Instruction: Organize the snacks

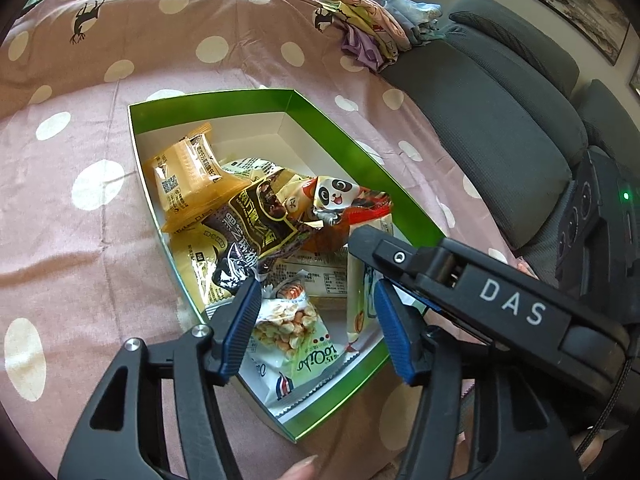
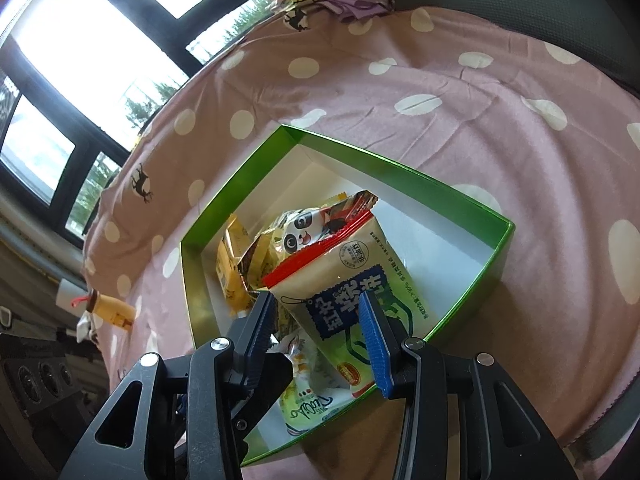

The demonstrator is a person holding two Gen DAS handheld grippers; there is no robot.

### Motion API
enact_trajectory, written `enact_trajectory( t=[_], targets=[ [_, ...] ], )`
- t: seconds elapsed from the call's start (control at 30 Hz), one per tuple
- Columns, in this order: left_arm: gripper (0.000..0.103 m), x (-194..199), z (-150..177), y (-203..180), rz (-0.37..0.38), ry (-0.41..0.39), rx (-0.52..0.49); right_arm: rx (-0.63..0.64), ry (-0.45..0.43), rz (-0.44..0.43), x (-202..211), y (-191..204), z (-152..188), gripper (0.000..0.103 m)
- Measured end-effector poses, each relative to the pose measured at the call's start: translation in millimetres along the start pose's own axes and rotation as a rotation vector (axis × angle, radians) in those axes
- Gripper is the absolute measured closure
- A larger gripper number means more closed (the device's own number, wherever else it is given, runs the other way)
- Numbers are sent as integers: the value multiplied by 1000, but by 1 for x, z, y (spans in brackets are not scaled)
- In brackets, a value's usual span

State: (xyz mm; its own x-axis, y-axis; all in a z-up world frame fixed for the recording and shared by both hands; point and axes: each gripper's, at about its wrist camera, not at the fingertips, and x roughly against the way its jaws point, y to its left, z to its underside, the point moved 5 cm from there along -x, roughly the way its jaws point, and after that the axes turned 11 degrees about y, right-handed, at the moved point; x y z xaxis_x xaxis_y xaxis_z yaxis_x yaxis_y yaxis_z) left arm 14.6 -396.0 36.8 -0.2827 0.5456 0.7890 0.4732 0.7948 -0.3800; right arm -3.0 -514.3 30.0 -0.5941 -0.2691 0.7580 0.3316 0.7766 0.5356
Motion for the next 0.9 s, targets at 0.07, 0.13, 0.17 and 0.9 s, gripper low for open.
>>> enact_trajectory(
  t=[0.07, 0.13, 0.17, 0.9],
  targets=[
    [42, 4, 2, -1, -29, -12, -9, 5, 4, -3, -1, 1, 1, 58],
    [39, 8, 2, -5, -64, -29, -29, 10, 10, -7, 0, 2, 1, 58],
    [37, 11, 3, -7, -78, -39, -41, 16, 4, -8, 1, 4, 1, 58],
    [1, 114, 19, 2, -211, -248, -30, 148, -215, -45, 70, 47, 15, 18]
  ],
)
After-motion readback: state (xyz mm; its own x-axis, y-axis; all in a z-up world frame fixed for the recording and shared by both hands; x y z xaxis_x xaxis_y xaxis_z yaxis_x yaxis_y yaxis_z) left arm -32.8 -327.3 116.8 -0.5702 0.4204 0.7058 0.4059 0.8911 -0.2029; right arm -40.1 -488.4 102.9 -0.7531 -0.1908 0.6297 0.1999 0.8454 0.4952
